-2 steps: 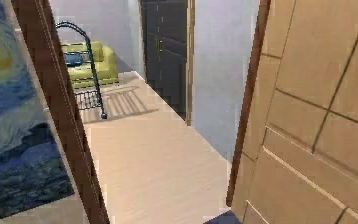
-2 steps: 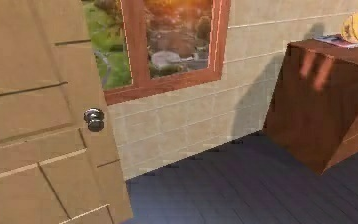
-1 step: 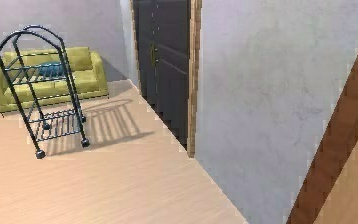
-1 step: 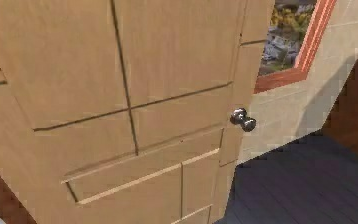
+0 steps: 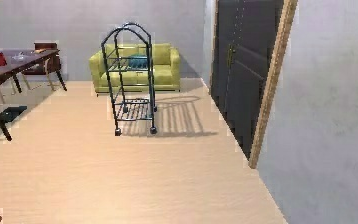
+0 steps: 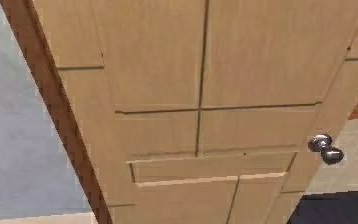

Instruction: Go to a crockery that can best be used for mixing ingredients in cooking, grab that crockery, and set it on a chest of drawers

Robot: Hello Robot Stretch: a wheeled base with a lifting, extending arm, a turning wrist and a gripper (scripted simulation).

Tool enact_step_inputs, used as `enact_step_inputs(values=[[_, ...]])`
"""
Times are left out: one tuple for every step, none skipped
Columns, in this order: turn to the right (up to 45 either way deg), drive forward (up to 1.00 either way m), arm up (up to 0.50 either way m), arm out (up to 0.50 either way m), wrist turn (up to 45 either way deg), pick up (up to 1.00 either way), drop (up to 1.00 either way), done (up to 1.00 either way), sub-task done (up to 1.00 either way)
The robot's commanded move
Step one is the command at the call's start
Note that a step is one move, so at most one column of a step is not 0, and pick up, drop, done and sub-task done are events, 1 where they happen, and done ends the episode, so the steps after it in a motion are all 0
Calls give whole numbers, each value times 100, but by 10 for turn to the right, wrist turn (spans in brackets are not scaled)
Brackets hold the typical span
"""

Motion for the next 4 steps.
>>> enact_step_inputs(values=[[0, 30, 0, 0, 0, 0, 0, 0, 0], [-390, 0, 0, 0, 0, 0, 0, 0, 0], [0, 100, 0, 0, 0, 0, 0, 0, 0], [0, 80, 0, 0, 0, 0, 0, 0, 0]])
